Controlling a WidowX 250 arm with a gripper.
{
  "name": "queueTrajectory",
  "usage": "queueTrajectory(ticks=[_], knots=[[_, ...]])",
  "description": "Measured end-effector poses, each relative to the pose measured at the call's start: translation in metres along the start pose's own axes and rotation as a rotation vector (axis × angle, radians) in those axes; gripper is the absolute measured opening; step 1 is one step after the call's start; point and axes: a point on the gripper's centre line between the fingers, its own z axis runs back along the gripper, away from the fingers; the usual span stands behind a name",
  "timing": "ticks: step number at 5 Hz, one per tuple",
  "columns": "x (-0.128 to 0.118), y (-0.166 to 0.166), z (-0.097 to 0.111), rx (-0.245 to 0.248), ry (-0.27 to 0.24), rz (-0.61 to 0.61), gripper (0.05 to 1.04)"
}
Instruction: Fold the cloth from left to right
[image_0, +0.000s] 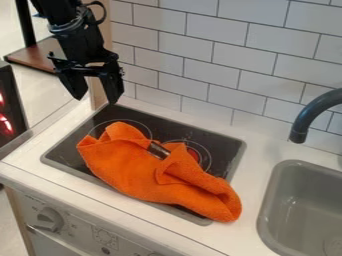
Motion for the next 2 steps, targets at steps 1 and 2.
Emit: queueTrajectory(ticks=[1, 2], knots=[[-0.0052, -0.0008, -0.0076, -0.010, 0.028, 0.008, 0.999], [-0.0062, 0.0045, -0.0104, 0.016, 0.036, 0.038, 0.999]])
